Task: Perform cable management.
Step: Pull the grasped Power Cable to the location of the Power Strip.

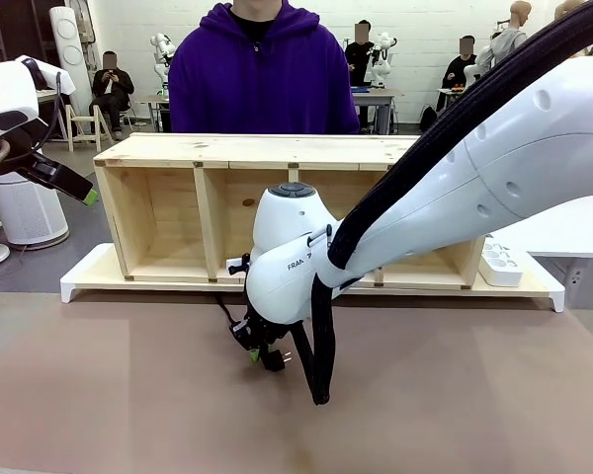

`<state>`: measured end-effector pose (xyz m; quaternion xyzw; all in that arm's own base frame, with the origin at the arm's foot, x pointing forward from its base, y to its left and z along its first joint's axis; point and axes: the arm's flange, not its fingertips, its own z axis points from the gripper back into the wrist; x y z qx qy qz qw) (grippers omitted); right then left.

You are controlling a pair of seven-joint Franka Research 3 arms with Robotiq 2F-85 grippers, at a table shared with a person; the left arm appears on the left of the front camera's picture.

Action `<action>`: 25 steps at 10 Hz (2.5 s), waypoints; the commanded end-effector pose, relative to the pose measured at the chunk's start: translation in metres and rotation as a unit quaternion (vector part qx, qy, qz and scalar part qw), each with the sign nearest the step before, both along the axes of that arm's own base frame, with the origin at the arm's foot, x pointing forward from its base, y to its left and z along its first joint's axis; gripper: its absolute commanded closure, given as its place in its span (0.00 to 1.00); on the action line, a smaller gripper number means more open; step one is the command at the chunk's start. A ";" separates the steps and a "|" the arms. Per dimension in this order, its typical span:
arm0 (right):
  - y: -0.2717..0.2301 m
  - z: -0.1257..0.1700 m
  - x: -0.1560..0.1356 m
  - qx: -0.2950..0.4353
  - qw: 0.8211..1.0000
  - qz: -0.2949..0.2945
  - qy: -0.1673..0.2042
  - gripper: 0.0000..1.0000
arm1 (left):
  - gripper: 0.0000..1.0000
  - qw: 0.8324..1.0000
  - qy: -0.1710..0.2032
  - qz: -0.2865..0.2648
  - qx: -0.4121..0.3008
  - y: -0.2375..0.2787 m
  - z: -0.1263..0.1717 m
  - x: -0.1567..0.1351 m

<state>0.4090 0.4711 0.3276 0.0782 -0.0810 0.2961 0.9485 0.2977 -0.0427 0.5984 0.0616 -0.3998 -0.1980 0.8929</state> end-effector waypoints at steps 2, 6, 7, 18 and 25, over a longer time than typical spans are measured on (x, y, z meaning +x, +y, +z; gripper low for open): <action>-0.031 0.035 -0.051 -0.008 0.996 -0.058 -0.068 0.84 | 0.00 1.000 -0.006 0.001 -0.008 -0.001 0.000 0.003; -0.077 0.068 -0.096 -0.012 0.981 -0.145 -0.127 0.84 | 0.00 1.000 -0.006 0.001 -0.008 -0.001 0.000 0.003; -0.095 0.080 -0.110 -0.008 0.972 -0.181 -0.149 0.84 | 0.00 1.000 -0.006 0.001 -0.008 -0.001 0.000 0.003; -0.154 0.129 -0.170 0.030 0.924 -0.306 -0.225 0.84 | 0.00 1.000 -0.006 0.001 -0.008 -0.001 0.000 0.003; -0.233 0.155 -0.219 0.045 0.876 -0.401 -0.264 0.84 | 0.00 1.000 -0.006 0.001 -0.008 -0.001 0.000 0.003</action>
